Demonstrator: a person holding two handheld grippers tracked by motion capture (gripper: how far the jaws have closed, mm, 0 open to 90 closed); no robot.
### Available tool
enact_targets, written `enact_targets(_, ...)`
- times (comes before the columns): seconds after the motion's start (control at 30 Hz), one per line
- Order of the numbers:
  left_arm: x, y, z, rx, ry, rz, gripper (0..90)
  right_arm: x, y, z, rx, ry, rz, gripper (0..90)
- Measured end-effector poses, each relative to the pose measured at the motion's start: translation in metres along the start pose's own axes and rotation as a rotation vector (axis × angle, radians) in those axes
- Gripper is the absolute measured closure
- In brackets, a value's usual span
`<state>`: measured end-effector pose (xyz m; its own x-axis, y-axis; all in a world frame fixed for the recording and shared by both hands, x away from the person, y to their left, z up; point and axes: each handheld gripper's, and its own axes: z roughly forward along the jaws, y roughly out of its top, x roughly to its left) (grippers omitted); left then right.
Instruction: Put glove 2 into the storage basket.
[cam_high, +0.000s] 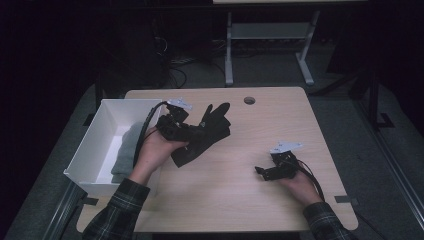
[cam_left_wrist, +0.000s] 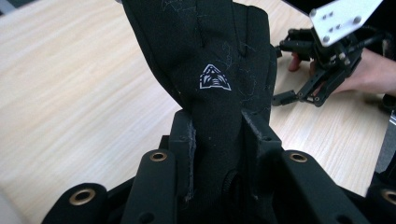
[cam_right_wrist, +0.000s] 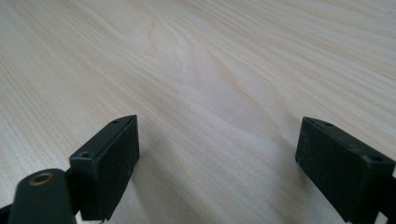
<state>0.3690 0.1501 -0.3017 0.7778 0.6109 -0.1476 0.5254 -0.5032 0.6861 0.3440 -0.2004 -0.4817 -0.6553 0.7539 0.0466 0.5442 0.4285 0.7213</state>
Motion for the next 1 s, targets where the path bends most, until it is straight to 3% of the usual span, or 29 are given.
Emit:
enact_targets(0.43, 0.029, 0.001, -0.057, -0.059, 0.089, -0.063, 68.0, 0.000, 0.000, 0.000, -0.003, -0.003, -0.008, 13.4)
enact_targets(0.67, 0.054, -0.012, -0.087, -0.076, 0.163, -0.124, 67.9, 0.000, 0.000, 0.000, -0.003, -0.004, -0.007, 13.4)
enact_targets(1.0, 0.084, -0.042, -0.118, -0.071, 0.265, -0.204, 67.9, 0.000, 0.000, 0.000, -0.002, -0.006, -0.005, 13.4)
